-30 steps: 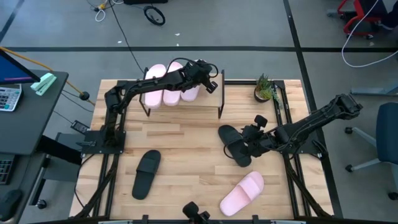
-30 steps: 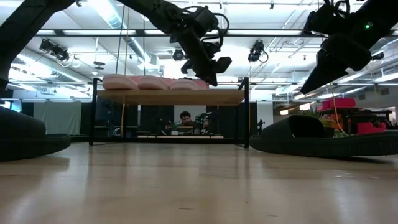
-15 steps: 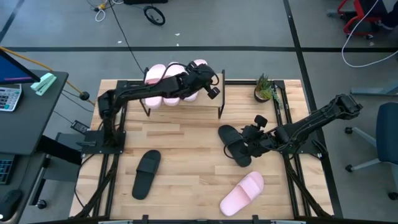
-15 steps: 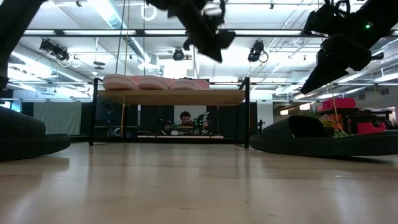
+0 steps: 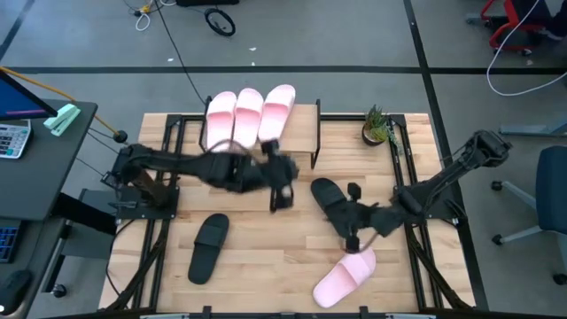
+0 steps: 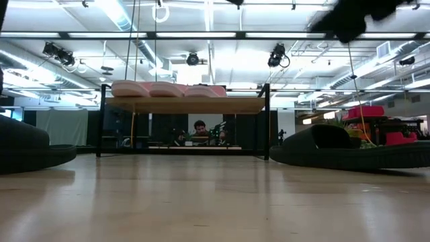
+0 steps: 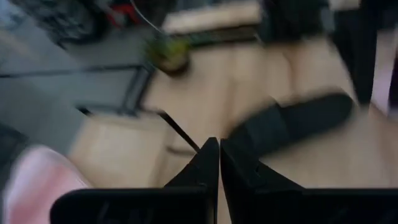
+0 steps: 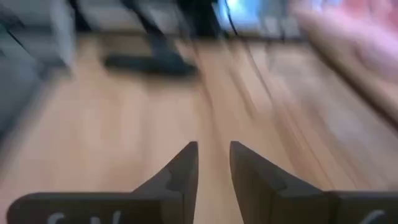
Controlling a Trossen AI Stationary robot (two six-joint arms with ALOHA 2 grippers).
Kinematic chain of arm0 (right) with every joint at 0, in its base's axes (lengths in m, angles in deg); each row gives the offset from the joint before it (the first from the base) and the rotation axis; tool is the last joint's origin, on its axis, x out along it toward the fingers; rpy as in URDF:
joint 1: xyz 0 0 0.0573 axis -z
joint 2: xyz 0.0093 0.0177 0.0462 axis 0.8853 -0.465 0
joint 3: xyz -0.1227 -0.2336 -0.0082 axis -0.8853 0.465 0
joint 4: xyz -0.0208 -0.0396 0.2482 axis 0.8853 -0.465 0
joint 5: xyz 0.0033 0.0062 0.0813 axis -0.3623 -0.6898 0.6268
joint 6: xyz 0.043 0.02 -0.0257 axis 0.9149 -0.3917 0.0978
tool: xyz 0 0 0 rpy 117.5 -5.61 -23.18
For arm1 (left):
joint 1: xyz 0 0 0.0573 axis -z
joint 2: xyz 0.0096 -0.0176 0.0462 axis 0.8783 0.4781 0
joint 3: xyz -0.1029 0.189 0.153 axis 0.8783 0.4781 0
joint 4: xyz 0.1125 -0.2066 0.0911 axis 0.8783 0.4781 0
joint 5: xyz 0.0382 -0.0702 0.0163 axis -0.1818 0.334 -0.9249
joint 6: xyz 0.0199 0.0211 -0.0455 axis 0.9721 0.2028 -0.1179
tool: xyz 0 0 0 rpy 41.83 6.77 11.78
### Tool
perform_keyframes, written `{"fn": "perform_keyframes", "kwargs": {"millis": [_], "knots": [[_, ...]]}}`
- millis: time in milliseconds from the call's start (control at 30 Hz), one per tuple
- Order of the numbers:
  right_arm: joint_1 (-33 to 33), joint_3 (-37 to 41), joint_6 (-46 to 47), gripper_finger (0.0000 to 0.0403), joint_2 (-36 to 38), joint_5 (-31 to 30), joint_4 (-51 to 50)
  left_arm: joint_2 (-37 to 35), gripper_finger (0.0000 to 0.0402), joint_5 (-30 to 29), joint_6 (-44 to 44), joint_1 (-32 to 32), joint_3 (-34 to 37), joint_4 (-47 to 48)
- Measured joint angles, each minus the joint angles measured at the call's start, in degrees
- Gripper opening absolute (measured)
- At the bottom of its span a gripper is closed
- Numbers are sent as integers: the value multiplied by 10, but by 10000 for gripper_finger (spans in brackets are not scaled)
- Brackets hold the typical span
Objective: Pick and place slides into the shelf
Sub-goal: Put the pink slide on the shelf
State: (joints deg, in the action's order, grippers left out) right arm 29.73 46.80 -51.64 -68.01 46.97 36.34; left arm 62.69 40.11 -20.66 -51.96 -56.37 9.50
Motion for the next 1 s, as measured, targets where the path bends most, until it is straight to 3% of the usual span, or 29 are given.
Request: {"fn": "perform_keyframes", "kwargs": {"millis": [67, 133, 267, 400, 500, 767, 1000], "knots": [[-29, -1, -29, 98, 0, -2, 73, 1, 21, 1, -38, 28, 0, 53], [-60, -7, -34, 97, -1, -2, 81, 3, 16, 1, -93, 53, 2, 93], [-108, -22, 49, 89, -25, -3, 64, 5, 6, -1, -193, 94, 15, 128], [-141, -40, 142, 80, -87, -5, 50, 5, 7, -2, -200, 126, 47, 116], [-156, -73, 223, 76, -140, 8, -12, 5, 16, -7, -208, 140, 76, 109], [-168, -188, 389, 75, -249, 111, -299, 6, 13, -42, -273, 129, 182, 44], [-183, -210, 421, 75, -265, 142, -322, 6, 5, -42, -288, 115, 231, 15]]}}
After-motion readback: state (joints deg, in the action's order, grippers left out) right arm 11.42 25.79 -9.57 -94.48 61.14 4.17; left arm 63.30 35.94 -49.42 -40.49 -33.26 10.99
